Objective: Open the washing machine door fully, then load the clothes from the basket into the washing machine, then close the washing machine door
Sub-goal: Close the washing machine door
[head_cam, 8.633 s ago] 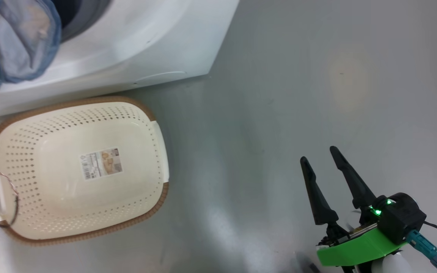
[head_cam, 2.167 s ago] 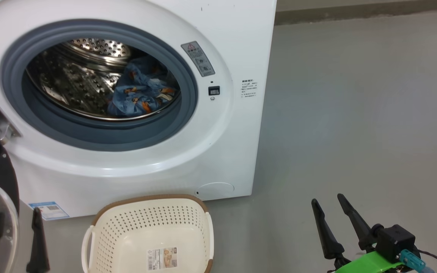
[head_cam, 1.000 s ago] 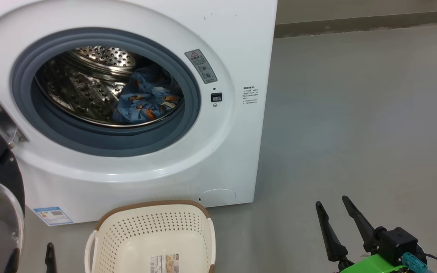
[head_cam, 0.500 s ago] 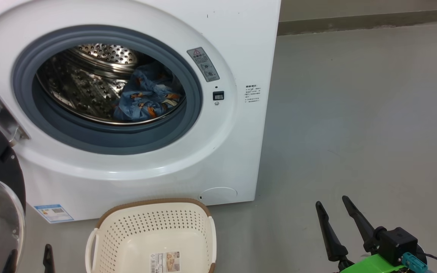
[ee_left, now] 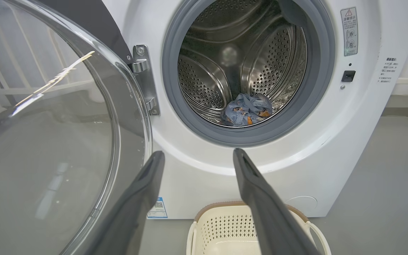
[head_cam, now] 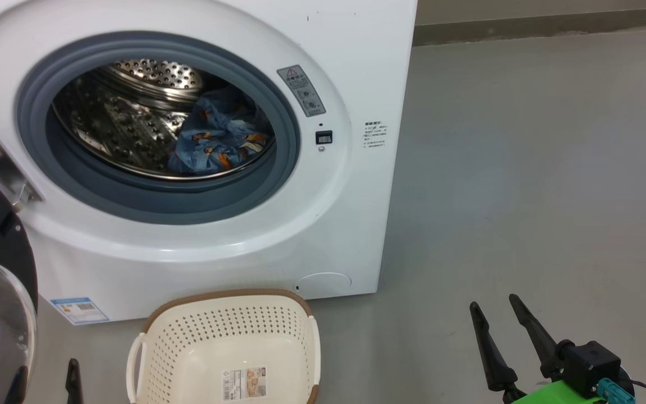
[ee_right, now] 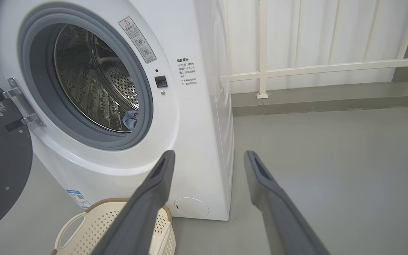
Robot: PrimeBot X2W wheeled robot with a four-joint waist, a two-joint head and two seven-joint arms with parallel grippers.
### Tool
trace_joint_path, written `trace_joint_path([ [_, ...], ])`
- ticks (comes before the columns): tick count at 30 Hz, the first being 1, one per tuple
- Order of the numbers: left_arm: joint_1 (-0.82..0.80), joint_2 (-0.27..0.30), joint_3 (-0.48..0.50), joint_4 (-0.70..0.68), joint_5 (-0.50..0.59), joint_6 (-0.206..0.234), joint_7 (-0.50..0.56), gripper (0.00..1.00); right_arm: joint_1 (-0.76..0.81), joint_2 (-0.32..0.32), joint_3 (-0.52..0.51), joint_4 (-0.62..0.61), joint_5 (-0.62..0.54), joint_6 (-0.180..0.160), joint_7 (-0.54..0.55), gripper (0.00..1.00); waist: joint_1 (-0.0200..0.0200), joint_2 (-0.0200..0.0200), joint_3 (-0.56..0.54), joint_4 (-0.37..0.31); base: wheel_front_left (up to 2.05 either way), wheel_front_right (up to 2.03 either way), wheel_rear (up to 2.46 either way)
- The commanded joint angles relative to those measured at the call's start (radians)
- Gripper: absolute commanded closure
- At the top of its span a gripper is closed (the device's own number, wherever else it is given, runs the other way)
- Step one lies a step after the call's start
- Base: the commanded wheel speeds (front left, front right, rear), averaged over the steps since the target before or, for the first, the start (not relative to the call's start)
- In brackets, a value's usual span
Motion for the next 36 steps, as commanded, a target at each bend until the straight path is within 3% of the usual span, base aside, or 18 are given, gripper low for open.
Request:
trace_joint_path([
  [1, -0.041, 0.022, 0.030, -0.020, -0.005, -0.003, -0.008, 0.00, -0.015, -0.003, 0.022, -0.027, 0.009, 0.002, -0.005, 0.00, 0.0000, 0.0000, 0.001, 0.001, -0.55, 0.55, 0.00],
  [18, -0.048, 0.019, 0.032, -0.017, -0.013, -0.003, -0.008, 0.00, -0.018, -0.003, 0.015, -0.028, 0.008, 0.002, -0.005, 0.00, 0.0000, 0.0000, -0.006, -0.007, -1.17, 1.17, 0.00],
  [36, -0.041, 0.013, 0.025, -0.020, -0.016, -0.003, -0.008, 0.00, -0.013, -0.003, 0.013, -0.031, 0.001, 0.002, -0.005, 0.00, 0.0000, 0.0000, -0.017, 0.010, -0.06, 0.06, 0.00],
])
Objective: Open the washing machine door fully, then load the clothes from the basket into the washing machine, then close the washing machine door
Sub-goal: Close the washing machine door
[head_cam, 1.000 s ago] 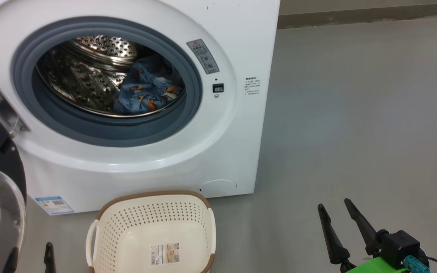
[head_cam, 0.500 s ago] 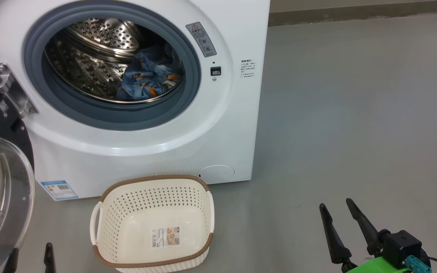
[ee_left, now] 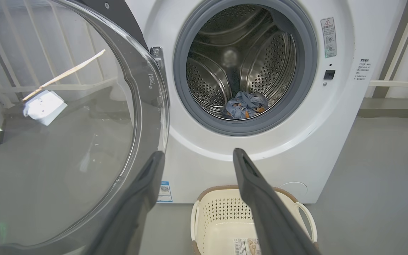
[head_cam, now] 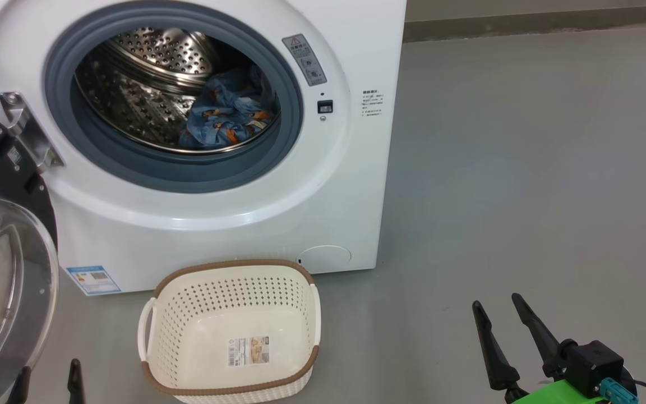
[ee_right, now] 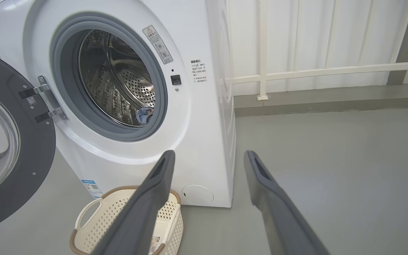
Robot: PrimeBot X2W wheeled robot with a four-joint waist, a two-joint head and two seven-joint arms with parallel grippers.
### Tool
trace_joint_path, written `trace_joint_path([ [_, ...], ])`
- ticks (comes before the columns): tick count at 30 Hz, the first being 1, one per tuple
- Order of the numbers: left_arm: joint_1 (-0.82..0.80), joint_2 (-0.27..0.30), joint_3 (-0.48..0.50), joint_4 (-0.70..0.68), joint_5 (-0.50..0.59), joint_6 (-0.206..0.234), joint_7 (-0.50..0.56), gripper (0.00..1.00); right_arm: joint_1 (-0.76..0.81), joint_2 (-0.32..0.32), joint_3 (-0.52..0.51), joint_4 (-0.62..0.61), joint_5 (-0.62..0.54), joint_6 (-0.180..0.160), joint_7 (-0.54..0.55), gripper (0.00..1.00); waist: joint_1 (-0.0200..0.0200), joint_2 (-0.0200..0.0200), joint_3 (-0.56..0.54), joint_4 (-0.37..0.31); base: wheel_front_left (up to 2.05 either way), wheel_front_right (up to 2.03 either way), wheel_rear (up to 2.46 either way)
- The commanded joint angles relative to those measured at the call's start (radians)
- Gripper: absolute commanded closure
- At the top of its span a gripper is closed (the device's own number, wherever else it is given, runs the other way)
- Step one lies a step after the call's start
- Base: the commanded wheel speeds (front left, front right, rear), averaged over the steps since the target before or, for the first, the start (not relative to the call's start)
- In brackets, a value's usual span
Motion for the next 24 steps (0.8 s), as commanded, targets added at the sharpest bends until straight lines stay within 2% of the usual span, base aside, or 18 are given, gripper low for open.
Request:
trace_joint_path([
  [1, -0.038, 0.014, 0.032, -0.026, -0.007, -0.003, -0.008, 0.00, -0.014, -0.003, 0.021, -0.031, 0.002, 0.002, -0.005, 0.00, 0.0000, -0.0001, -0.001, 0.003, 0.00, 0.00, 0.00],
  [10, -0.043, 0.005, 0.044, -0.013, -0.005, -0.003, -0.008, 0.00, -0.009, -0.003, 0.021, -0.037, -0.002, 0.002, -0.005, 0.00, 0.0000, -0.0001, -0.003, 0.054, 0.00, 0.00, 0.00],
  [24, -0.046, -0.020, 0.084, 0.015, 0.011, -0.003, -0.008, 0.00, -0.021, -0.003, 0.027, -0.021, -0.009, 0.002, -0.005, 0.00, 0.0000, -0.0001, -0.003, 0.231, 0.00, 0.00, 0.00],
])
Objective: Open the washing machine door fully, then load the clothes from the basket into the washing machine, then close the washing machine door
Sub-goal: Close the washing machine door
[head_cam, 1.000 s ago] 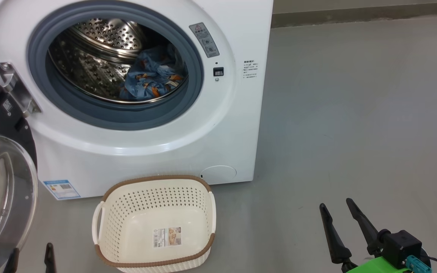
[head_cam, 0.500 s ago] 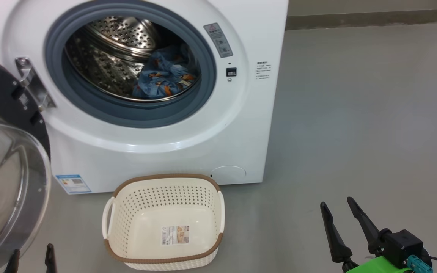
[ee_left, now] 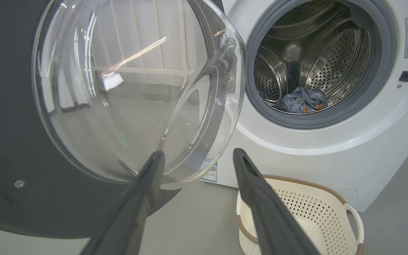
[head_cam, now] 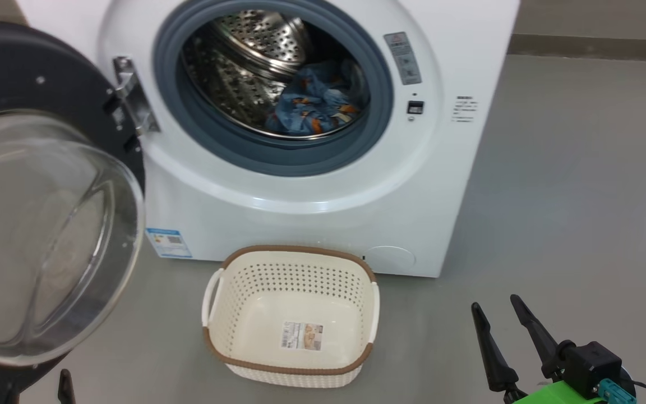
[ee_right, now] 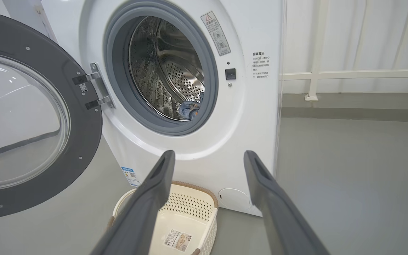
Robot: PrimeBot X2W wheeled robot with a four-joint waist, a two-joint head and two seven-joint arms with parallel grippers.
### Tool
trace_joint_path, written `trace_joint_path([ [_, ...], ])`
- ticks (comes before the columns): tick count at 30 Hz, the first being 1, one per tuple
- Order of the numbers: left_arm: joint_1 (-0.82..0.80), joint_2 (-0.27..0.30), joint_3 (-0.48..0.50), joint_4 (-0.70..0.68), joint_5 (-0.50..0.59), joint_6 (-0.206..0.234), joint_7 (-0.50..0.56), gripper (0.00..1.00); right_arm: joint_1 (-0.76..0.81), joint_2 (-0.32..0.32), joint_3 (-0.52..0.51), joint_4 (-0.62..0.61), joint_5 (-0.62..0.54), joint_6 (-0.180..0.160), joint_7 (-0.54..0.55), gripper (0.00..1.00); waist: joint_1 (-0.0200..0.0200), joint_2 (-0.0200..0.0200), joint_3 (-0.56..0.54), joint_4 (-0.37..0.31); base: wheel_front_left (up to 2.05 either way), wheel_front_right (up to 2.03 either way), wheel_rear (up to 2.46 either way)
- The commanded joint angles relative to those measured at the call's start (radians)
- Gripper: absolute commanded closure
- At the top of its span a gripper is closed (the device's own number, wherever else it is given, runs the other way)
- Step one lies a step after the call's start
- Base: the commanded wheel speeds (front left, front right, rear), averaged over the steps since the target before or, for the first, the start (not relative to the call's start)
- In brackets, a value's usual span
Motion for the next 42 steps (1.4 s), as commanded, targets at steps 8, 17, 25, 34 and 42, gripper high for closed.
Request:
trace_joint_path([
  [8, -0.053, -0.006, 0.068, -0.001, 0.007, 0.000, -0.008, 0.00, -0.044, -0.003, 0.039, -0.011, -0.012, 0.002, -0.005, 0.00, 0.0000, 0.0000, -0.005, 0.131, 0.00, 0.00, 0.00],
  [17, -0.054, -0.013, 0.088, 0.014, 0.013, 0.002, -0.008, 0.00, -0.046, -0.003, 0.039, -0.008, -0.009, 0.002, -0.005, 0.00, 0.0000, 0.0000, -0.011, 0.215, 0.00, 0.00, 0.00],
  [25, -0.056, -0.016, 0.096, 0.026, 0.012, 0.004, -0.008, 0.00, -0.042, -0.003, 0.037, -0.005, -0.009, 0.002, -0.005, 0.00, 0.0000, 0.0000, -0.014, 0.280, 0.00, 0.00, 0.00],
  [34, -0.052, -0.017, 0.116, 0.027, 0.003, 0.012, -0.008, 0.00, -0.053, -0.003, 0.048, 0.005, -0.018, 0.002, -0.005, 0.00, 0.0000, 0.0000, -0.008, 0.310, 0.00, 0.00, 0.00],
  [42, -0.043, -0.018, 0.126, 0.019, -0.015, 0.026, -0.008, 0.00, -0.075, -0.003, 0.065, 0.023, -0.026, 0.002, -0.005, 0.00, 0.0000, 0.0000, -0.004, 0.315, 0.00, 0.00, 0.00],
])
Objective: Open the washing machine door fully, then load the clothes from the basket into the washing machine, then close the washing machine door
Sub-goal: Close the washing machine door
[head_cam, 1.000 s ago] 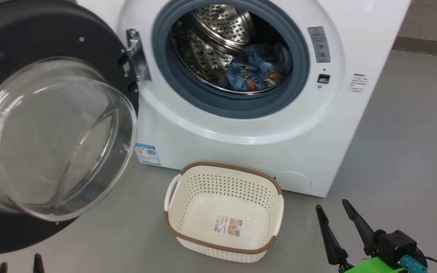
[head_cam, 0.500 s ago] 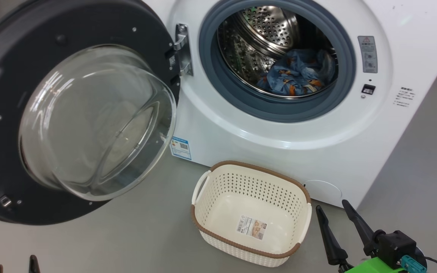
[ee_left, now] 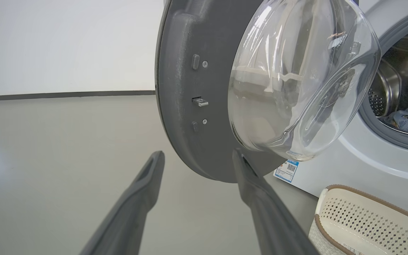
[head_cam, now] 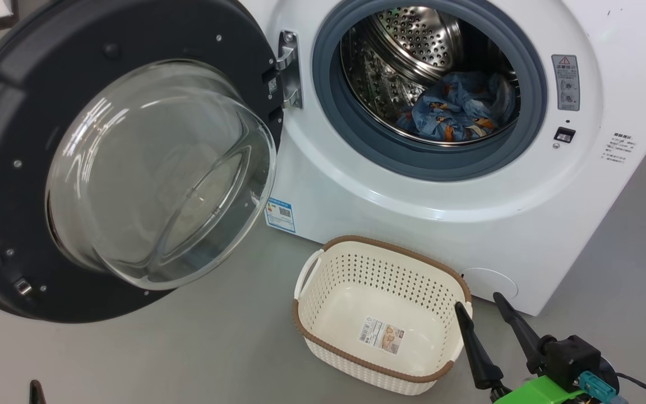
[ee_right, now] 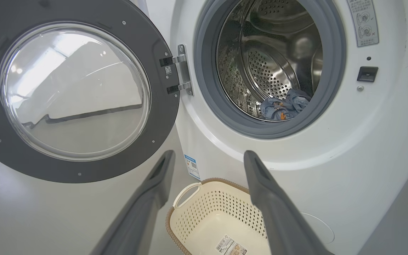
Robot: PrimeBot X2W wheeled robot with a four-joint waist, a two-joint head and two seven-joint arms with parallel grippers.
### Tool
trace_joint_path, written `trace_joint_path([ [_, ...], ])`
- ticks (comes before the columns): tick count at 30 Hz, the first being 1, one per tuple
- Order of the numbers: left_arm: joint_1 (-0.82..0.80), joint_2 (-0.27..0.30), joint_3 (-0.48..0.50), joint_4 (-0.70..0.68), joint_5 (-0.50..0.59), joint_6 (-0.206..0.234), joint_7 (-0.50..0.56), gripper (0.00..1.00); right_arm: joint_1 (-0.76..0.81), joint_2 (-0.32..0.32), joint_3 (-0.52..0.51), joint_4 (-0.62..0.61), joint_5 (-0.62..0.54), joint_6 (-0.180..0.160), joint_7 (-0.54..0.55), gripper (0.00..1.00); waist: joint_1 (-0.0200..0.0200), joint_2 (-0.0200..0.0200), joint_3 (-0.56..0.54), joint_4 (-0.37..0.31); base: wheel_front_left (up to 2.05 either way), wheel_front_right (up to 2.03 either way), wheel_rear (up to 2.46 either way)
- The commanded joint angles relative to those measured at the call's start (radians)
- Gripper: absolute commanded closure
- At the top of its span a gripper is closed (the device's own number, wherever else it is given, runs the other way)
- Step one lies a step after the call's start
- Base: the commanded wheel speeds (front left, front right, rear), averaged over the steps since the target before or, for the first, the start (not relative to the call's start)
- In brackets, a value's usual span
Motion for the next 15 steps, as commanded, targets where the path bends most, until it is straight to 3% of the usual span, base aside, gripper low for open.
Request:
trace_joint_path([
  [1, -0.029, 0.013, 0.036, -0.027, -0.012, 0.008, -0.008, 0.00, -0.043, -0.003, 0.029, -0.019, -0.010, 0.002, -0.005, 0.00, -0.0001, 0.0000, 0.000, 0.000, 0.00, 0.00, 0.00],
  [4, -0.026, 0.013, 0.035, -0.029, -0.014, 0.013, -0.008, 0.00, -0.047, -0.003, 0.033, -0.013, -0.010, 0.002, -0.005, 0.00, -0.0001, 0.0000, -0.002, -0.001, 0.00, 0.00, 0.00],
  [5, -0.024, 0.013, 0.033, -0.030, -0.014, 0.013, -0.008, 0.11, -0.048, -0.003, 0.034, -0.012, -0.009, 0.002, -0.005, 0.00, -0.0001, 0.0000, -0.002, -0.001, 0.00, 0.00, 0.00],
  [6, -0.022, 0.013, 0.030, -0.031, -0.013, 0.013, -0.008, 1.00, -0.049, -0.003, 0.035, -0.011, -0.009, 0.002, -0.005, 0.00, -0.0001, 0.0000, -0.003, -0.001, 0.00, 0.00, 0.00],
  [11, -0.017, 0.013, 0.023, -0.022, -0.031, 0.002, -0.008, 1.00, -0.045, -0.003, 0.031, -0.010, -0.006, 0.002, -0.005, 0.00, -0.0001, 0.0000, -0.005, -0.003, 0.00, 0.00, 0.00],
  [15, -0.033, 0.013, 0.031, -0.015, -0.112, -0.009, -0.008, 1.00, -0.041, -0.003, 0.027, -0.012, -0.001, 0.002, -0.005, 0.00, -0.0001, 0.0000, -0.005, -0.004, 0.00, 0.00, 0.00],
])
